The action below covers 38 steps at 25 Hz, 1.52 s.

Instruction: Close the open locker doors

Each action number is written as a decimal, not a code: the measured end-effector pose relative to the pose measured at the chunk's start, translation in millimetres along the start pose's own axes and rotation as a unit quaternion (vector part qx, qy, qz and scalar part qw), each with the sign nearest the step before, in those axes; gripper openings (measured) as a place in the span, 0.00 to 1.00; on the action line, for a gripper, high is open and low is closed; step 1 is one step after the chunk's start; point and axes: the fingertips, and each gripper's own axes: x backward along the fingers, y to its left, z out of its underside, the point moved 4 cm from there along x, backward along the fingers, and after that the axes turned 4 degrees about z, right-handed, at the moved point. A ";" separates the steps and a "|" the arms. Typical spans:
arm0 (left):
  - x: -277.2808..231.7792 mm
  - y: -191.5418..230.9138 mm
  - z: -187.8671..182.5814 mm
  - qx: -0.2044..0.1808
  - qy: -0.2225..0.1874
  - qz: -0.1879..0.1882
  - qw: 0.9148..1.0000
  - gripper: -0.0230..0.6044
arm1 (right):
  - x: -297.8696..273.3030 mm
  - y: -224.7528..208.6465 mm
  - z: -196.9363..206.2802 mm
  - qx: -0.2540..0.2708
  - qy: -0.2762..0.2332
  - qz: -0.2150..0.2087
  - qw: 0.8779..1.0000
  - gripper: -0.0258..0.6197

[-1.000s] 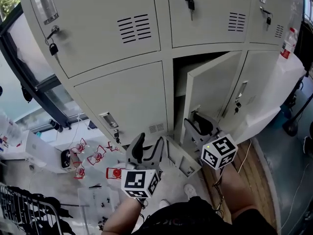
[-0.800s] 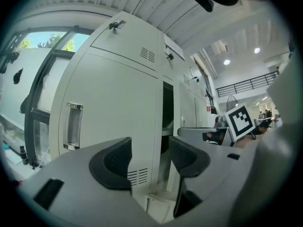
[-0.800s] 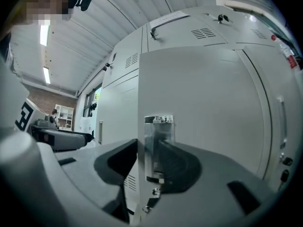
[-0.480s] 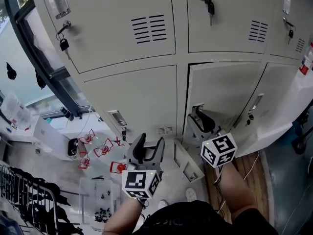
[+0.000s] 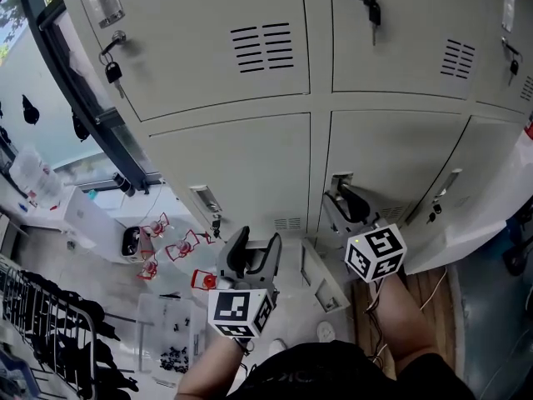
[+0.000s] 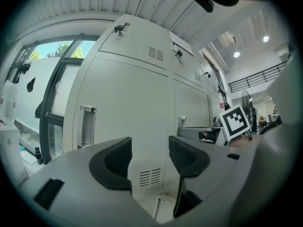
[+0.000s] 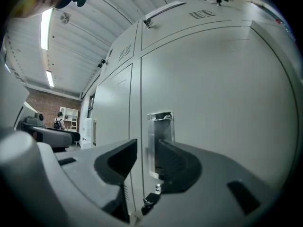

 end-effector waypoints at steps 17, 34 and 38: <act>-10.5 -11.8 -1.3 -0.008 0.002 0.018 1.000 0.43 | 7.2 -6.4 5.3 0.006 0.007 -0.005 1.000 0.24; -11.4 -25.1 9.6 -0.002 0.018 0.081 0.997 0.43 | 45.1 -18.5 14.8 -0.017 0.012 0.070 0.997 0.24; -10.0 -27.5 12.3 -0.002 0.022 0.107 0.994 0.43 | 58.4 -15.2 17.6 -0.020 0.012 0.095 0.995 0.24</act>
